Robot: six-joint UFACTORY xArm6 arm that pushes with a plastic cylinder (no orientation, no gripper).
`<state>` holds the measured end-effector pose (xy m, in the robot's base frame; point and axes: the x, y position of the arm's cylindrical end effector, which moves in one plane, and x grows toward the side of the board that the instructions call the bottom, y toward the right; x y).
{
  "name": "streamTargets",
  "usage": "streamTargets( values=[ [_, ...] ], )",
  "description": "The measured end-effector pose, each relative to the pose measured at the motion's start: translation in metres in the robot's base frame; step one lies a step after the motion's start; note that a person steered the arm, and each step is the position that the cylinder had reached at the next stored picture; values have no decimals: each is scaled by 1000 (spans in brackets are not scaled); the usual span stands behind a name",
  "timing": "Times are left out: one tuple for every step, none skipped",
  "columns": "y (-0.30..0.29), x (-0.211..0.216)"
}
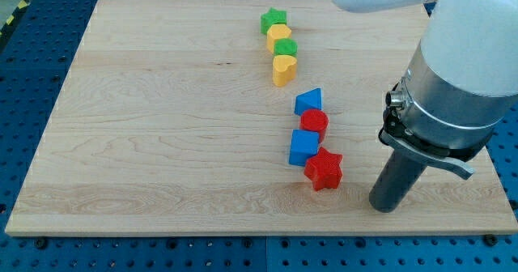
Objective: Move the red star to the left
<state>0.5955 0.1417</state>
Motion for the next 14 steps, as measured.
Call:
streamTargets(
  values=[
    [0,-6],
    [0,-44],
    [-11,-54],
    [-25,-51],
    [-41,-38],
    [-52,-29],
    [-49,-29],
    [-46,-24],
    [-59,3],
    [-105,11],
    [-151,5],
    [-170,-33],
    [-172,-49],
    [-167,-49]
  ],
)
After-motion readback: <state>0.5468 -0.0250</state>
